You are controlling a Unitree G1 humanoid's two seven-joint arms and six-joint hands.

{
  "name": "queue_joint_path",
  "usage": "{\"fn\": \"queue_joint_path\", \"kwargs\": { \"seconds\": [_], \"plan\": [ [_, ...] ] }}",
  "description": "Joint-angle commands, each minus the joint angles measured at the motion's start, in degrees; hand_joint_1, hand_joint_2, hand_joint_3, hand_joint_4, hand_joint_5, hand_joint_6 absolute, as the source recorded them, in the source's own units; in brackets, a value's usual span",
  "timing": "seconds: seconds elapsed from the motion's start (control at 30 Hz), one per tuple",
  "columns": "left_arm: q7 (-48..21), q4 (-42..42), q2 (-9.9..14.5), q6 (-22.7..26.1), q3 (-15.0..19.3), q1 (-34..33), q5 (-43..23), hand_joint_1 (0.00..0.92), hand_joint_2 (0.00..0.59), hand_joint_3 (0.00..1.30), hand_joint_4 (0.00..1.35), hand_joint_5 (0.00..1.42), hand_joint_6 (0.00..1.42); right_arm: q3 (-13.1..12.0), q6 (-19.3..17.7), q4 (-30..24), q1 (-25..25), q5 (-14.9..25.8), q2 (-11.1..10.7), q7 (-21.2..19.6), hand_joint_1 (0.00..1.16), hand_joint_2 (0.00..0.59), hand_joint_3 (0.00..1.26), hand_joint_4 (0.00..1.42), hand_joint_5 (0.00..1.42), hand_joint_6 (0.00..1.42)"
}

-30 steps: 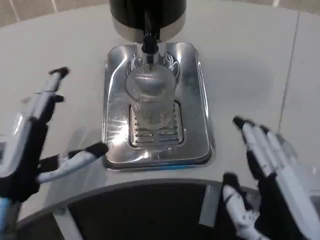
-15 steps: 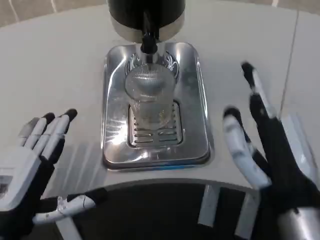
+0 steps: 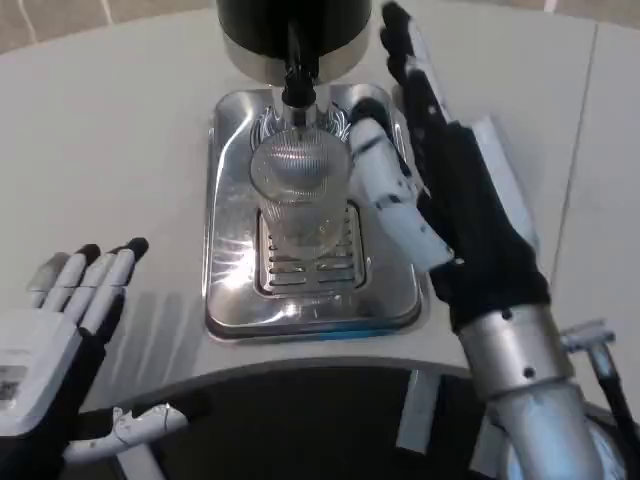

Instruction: Grasp the cup under the faucet to collect the drink, then remove the cup.

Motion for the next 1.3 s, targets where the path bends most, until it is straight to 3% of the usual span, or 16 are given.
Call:
{"fn": "queue_joint_path", "kwargs": {
  "seconds": [0.03,0.3,0.6,0.83,1.3],
  "plan": [
    [0.7,-1.3,-0.4,1.3,1.1,0.9,0.8,0.000,0.096,0.00,0.00,0.00,0.00,1.2,-1.2,2.5,-4.9,3.9,5.8,-2.4,0.22,0.586,0.00,0.00,0.00,0.00],
    [1.7,-3.0,-0.3,1.5,2.4,1.6,1.2,0.000,0.093,0.00,0.00,0.00,0.00,2.4,-2.9,7.6,-9.6,9.1,7.9,-5.5,0.24,0.586,0.00,0.00,0.00,0.00],
    [2.1,-2.9,-0.3,1.3,3.3,2.4,0.6,0.000,0.090,0.00,0.00,0.00,0.00,4.6,-5.2,13.4,-13.3,12.3,9.9,-8.0,0.25,0.586,0.00,0.00,0.00,0.00],
    [2.6,-2.2,-0.2,0.6,3.8,2.6,0.6,0.000,0.090,0.00,0.00,0.00,0.00,7.8,-5.4,12.2,-12.9,12.0,9.3,-9.2,0.25,0.586,0.00,0.00,0.00,0.00],
    [2.9,-1.7,0.0,-0.6,3.9,2.4,0.5,0.000,0.090,0.00,0.00,0.00,0.00,10.2,-3.2,8.0,-12.4,10.7,9.3,-10.3,0.26,0.586,0.00,0.00,0.00,0.00]
  ]
}}
